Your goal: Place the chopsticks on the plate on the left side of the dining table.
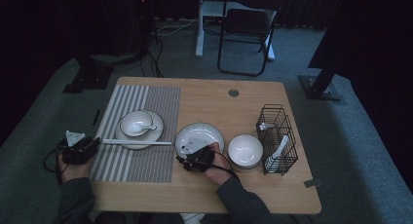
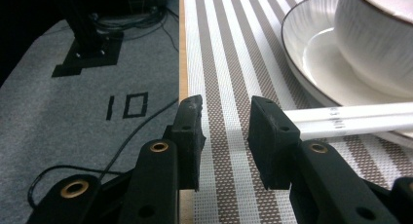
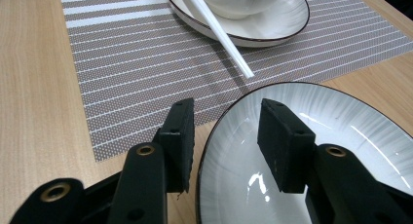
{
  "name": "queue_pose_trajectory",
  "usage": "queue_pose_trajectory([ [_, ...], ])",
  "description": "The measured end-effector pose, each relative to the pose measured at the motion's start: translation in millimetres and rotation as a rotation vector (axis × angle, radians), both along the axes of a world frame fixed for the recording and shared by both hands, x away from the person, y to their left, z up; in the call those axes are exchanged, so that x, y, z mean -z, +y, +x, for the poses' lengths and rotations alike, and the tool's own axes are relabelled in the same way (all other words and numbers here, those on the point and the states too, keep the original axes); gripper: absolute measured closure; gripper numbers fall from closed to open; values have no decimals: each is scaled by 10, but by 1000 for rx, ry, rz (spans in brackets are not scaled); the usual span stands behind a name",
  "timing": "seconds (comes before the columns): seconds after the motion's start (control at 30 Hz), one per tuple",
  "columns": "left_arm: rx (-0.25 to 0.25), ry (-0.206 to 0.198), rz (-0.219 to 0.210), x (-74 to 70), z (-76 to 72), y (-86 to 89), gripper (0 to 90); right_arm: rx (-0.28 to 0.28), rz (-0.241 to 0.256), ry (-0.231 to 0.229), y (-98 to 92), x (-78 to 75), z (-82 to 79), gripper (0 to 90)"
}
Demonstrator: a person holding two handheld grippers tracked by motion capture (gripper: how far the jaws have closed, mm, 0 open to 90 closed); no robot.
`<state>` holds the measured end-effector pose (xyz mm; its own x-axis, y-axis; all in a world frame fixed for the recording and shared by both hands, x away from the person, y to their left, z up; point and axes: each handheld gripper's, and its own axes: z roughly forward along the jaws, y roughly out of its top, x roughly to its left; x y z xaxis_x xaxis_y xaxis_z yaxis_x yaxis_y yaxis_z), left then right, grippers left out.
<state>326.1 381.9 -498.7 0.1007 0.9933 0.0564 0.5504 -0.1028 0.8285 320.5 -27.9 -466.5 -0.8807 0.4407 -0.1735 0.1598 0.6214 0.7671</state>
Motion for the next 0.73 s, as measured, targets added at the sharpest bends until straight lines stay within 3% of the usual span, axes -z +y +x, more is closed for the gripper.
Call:
queue_pose_trajectory([
  [0.37, -21, -74, -17, -154, -134, -56, 669, -3, 5, 2, -30, 11, -52, 570],
  [0.5, -7, -108, -6, -247, -193, -138, 670, -1, 8, 6, -36, 19, -65, 570],
  [0.73, 4, -130, 13, -316, -248, -232, 670, -3, 12, 3, -51, 11, -69, 570],
])
